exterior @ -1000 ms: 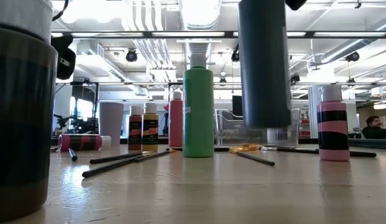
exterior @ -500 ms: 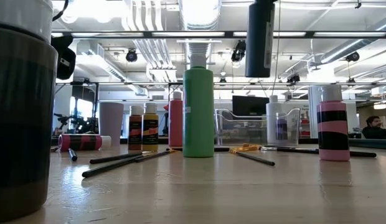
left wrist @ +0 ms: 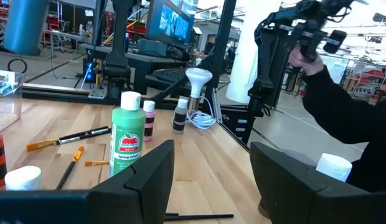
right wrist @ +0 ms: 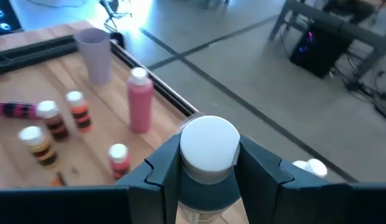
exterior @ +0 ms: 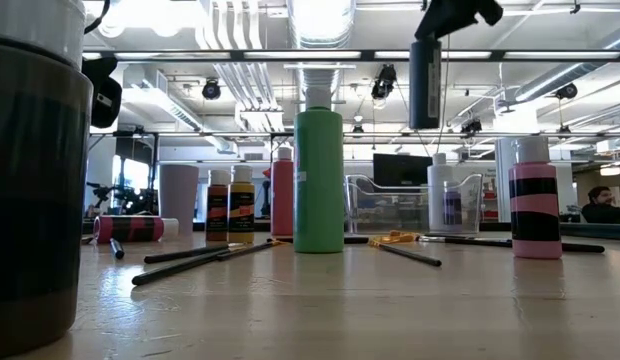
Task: Pick & Place Paint Supplies
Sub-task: Put the blue paint bottle into the transparent bin
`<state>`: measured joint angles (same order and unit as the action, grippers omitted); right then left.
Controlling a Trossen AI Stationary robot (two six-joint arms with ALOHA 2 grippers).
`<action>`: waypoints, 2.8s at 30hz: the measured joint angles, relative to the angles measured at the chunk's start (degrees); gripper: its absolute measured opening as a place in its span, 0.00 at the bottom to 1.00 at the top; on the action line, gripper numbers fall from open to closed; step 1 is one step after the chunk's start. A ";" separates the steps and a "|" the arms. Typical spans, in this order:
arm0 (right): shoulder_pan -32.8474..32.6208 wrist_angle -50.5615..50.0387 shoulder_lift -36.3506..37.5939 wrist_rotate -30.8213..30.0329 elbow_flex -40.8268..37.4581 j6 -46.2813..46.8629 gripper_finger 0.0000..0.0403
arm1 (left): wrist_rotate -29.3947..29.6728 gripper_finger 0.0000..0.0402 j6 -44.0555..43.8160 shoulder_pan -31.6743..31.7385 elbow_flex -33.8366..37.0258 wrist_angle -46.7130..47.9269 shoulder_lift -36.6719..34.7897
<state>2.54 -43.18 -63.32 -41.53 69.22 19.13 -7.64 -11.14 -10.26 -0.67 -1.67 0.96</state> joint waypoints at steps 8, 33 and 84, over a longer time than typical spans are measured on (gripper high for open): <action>12.11 4.91 -0.12 5.93 -5.14 -3.34 0.30 | 0.00 0.54 0.00 0.02 0.00 0.00 0.01; 27.44 20.03 0.36 13.73 -24.31 -4.96 0.29 | -0.01 0.54 0.00 0.01 -0.02 0.00 0.01; 30.89 18.83 0.32 11.57 -27.98 -1.70 0.53 | -0.01 0.54 -0.01 0.01 -0.01 0.00 -0.01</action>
<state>33.43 -24.35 -63.00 -29.96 41.24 17.43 -7.65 -11.15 -10.25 -0.68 -1.67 0.95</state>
